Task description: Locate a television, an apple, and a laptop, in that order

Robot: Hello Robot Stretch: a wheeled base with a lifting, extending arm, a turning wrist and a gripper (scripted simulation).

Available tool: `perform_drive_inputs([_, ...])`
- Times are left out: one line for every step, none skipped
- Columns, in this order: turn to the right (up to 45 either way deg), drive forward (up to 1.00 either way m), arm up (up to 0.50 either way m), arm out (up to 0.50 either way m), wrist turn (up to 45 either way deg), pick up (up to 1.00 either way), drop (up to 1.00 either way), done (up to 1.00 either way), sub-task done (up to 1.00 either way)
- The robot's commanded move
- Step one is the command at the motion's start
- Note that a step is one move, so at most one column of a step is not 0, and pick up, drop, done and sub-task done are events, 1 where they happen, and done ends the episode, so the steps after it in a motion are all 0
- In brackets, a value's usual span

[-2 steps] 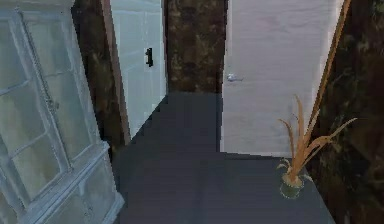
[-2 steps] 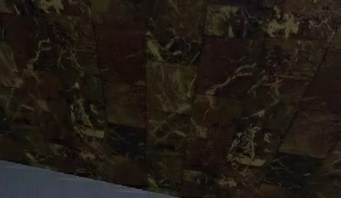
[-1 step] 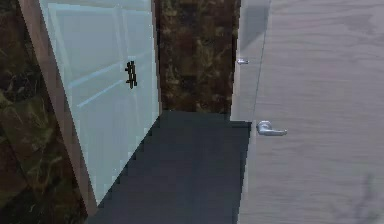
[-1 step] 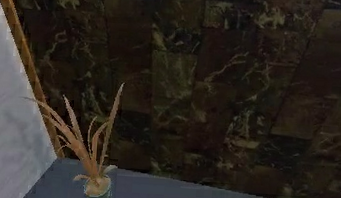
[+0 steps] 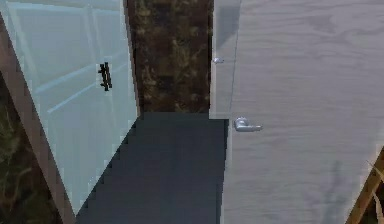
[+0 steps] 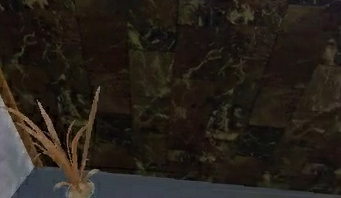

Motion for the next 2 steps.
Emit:
perform_drive_inputs([0.0, 0.20, 0.00, 0.00, 0.0, 0.00, 0.00, 0.00, 0.00])
perform_drive_inputs([-24.0, 0.00, 0.00, 0.00, 0.0, 0.00, 0.00, 0.00, 0.00])
